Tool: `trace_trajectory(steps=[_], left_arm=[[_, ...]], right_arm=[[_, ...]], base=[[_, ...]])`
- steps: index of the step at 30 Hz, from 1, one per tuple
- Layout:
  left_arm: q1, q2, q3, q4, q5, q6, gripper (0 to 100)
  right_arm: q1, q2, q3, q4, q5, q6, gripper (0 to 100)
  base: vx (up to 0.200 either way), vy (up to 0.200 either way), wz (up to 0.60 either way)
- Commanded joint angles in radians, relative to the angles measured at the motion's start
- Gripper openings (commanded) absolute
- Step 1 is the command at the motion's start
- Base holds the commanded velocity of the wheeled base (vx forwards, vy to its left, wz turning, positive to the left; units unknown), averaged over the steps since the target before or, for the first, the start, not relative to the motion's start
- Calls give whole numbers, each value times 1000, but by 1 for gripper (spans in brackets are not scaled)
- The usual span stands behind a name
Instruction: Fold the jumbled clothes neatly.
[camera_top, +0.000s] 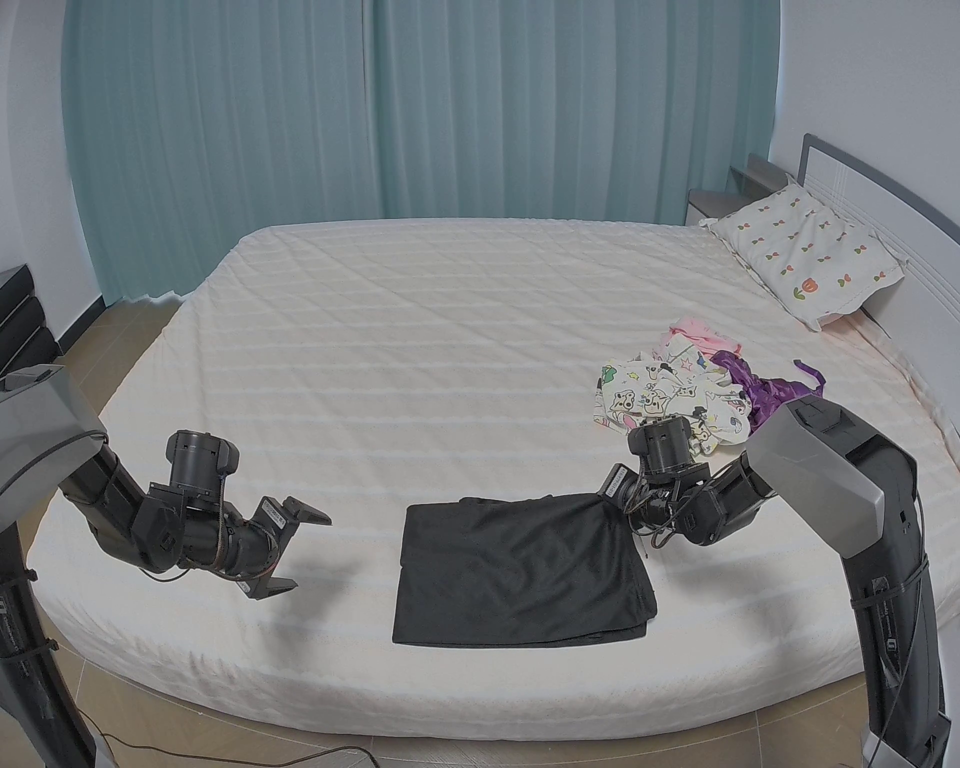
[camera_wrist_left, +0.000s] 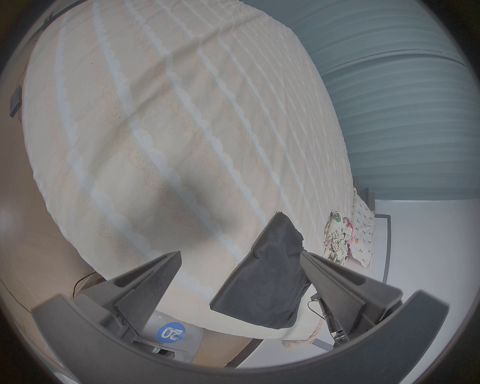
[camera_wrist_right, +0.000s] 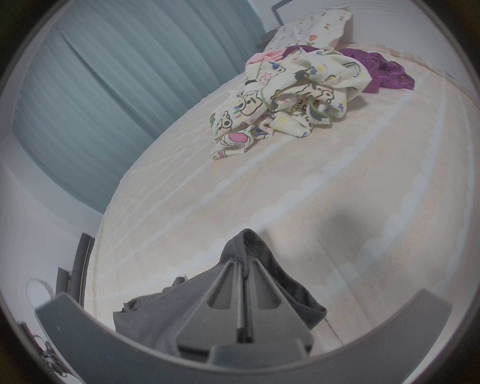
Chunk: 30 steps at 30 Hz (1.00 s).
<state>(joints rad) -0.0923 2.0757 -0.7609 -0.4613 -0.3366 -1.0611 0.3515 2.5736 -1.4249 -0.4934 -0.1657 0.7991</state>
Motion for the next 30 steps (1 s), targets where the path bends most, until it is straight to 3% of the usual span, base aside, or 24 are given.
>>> trace_trajectory(steps=[1, 14, 15, 25, 28, 30], left_arm=[[-3, 1, 0, 0, 1, 0, 100], [-3, 1, 0, 0, 1, 0, 100], [-3, 1, 0, 0, 1, 0, 100], [-3, 1, 0, 0, 1, 0, 100], [-3, 1, 0, 0, 1, 0, 100], [-3, 1, 0, 0, 1, 0, 100]], right_arm=[[-8, -13, 3, -1, -5, 8, 0], [-17, -27, 23, 1, -3, 23, 0], [-17, -27, 23, 1, -3, 22, 100], [-35, -69, 84, -4, 0, 23, 100], [-39, -151, 208, -11, 41, 11, 100], [-39, -196, 300, -13, 98, -43, 100]], base=[[0, 0, 0], [0, 0, 0], [0, 0, 0], [0, 0, 0], [0, 0, 0], [0, 0, 0]])
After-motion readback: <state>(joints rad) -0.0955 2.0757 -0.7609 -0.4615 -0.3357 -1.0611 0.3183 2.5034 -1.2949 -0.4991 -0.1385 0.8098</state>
